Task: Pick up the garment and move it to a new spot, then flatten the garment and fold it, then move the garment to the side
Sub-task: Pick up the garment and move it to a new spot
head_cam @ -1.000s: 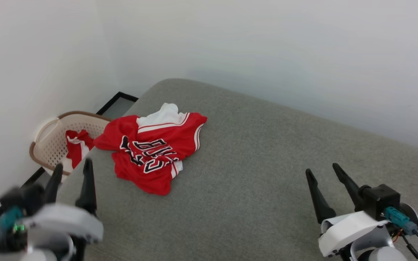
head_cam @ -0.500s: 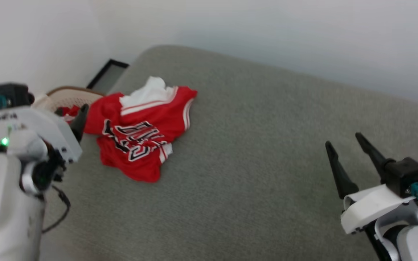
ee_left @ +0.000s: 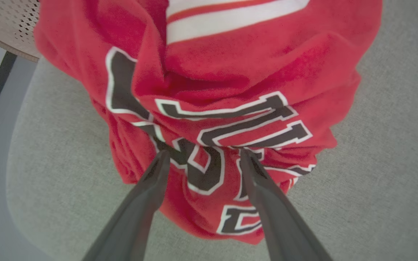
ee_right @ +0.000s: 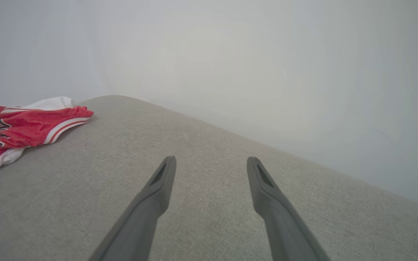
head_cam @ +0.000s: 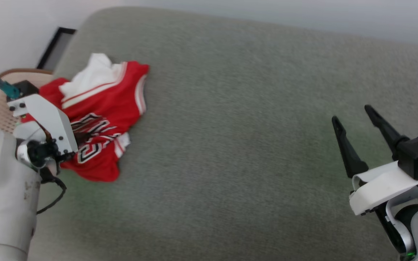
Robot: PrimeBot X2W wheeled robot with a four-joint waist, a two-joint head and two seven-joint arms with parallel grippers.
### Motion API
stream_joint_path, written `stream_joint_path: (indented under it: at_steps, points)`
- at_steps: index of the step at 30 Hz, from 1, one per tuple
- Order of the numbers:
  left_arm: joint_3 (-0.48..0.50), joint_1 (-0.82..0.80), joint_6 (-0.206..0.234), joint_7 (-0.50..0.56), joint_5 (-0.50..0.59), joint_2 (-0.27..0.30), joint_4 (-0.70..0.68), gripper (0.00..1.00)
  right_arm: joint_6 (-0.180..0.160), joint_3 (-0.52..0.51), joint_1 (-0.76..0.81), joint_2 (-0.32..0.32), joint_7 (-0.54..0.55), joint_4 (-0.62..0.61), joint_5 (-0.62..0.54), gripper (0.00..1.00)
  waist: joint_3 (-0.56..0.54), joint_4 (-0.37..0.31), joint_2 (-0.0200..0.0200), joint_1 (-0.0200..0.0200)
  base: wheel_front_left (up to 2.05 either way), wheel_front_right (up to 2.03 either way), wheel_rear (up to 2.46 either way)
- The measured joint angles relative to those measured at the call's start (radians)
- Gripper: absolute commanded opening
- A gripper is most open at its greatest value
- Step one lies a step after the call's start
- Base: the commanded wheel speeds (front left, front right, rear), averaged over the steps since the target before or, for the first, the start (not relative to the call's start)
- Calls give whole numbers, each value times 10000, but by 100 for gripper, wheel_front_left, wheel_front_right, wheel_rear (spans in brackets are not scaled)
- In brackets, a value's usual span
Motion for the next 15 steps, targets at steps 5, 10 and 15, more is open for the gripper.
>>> stream_joint_path:
  at_steps: [5, 10, 15]
  points:
    - [-77, -378, -29, -196, 19, -144, 1156, 100, 0, -40, -95, -75, 119, -190, 2, 100, 465, -437, 0, 0, 0, 0, 0]
    - [-92, -711, -58, -454, 4, -209, 2067, 100, 0, -100, -113, -81, 203, -305, 2, 100, 805, -755, 0, 0, 0, 0, 0]
    - [-56, -938, -84, -821, -46, -268, 2685, 100, 0, -132, -116, -67, 257, -307, 2, 100, 955, -882, 0, 0, 0, 0, 0]
